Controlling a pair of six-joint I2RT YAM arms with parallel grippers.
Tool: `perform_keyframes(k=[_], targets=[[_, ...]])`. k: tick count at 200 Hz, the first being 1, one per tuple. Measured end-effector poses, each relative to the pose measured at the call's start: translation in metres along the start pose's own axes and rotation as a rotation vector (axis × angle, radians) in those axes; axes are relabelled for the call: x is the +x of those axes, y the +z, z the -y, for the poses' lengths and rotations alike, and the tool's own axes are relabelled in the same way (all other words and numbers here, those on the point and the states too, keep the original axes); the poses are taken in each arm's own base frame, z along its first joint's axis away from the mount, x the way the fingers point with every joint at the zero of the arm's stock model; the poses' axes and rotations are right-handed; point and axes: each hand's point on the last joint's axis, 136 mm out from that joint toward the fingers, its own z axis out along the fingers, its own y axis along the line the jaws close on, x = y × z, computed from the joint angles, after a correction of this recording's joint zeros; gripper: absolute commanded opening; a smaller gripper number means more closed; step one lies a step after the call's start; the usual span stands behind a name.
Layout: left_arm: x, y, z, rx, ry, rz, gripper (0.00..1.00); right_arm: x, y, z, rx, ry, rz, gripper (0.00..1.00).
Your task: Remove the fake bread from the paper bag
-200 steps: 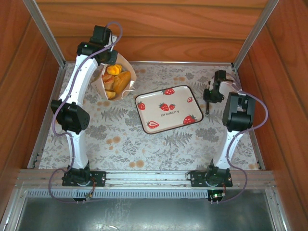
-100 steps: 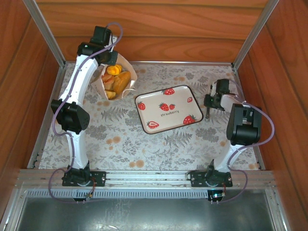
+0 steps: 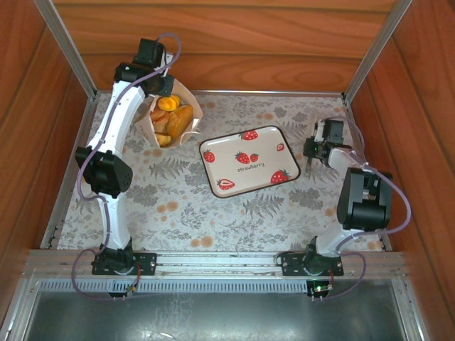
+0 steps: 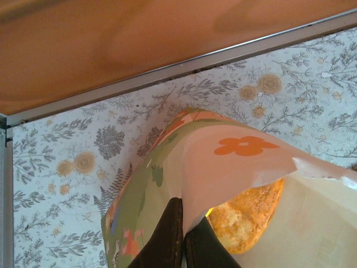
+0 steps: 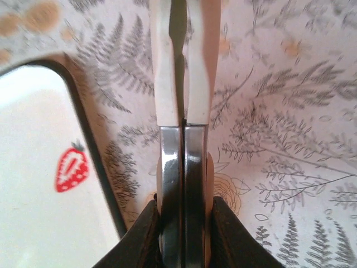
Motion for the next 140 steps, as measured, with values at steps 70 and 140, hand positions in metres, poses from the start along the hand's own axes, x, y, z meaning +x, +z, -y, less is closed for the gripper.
perform_keyframes(k=[70,140], targets=[[0.008,0.001,0.001,0.003,-0.019,-0.009,0.00,-0.018,-0.032,-0.059,-0.328,0.097,-0.026,0.09],[0.011,-0.003,0.000,-0.001,-0.019,-0.014,0.00,-0.011,-0.027,-0.113,-0.711,0.331,-0.176,0.37]])
